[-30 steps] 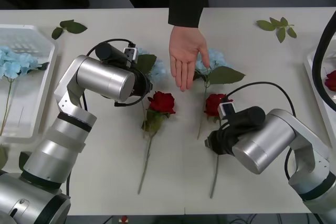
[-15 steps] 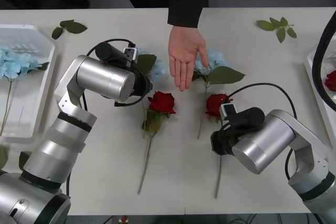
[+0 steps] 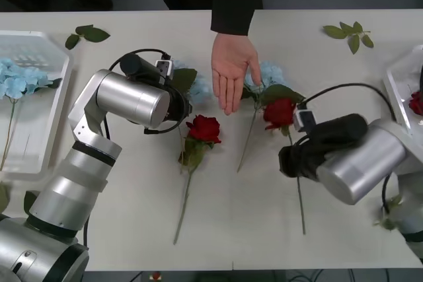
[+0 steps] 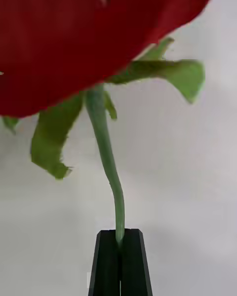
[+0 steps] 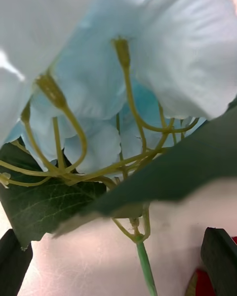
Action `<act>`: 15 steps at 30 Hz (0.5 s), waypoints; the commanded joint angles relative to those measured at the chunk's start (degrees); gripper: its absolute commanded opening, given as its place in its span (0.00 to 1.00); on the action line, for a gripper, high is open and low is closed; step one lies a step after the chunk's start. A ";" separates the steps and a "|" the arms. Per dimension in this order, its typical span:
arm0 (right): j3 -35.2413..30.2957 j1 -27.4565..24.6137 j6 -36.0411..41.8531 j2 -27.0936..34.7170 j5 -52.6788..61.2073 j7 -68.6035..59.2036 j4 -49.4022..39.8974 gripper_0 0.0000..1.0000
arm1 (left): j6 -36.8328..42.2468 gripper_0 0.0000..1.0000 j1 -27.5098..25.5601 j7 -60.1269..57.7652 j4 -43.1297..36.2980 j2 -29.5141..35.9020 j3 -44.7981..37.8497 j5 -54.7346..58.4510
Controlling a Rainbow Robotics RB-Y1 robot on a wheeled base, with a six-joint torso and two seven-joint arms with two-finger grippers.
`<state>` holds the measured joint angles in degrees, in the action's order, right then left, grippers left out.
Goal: Place the red flowers into the right box and the blue flowers into the left box. If a person shows an open palm, hand one flower to the person first, then continue sorting.
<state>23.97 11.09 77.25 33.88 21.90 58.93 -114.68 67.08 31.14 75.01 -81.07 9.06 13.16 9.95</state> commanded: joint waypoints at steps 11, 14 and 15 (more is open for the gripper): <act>-24.06 0.69 -5.36 -0.22 18.88 19.73 -15.04 0.00 | -0.19 1.00 1.56 -0.12 -1.19 0.43 -0.68 0.51; -25.02 4.91 -10.37 -3.30 19.85 24.13 -14.34 0.00 | -0.19 1.00 1.56 -0.12 -1.19 0.43 -0.59 0.51; -25.02 6.66 -12.74 -4.26 20.02 25.62 -13.55 0.00 | -0.28 1.00 1.56 -0.21 -1.19 0.52 -0.59 0.51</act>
<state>-2.01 12.61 68.38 31.93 41.33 79.66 -127.92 67.08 31.14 75.01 -81.07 9.06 13.15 9.99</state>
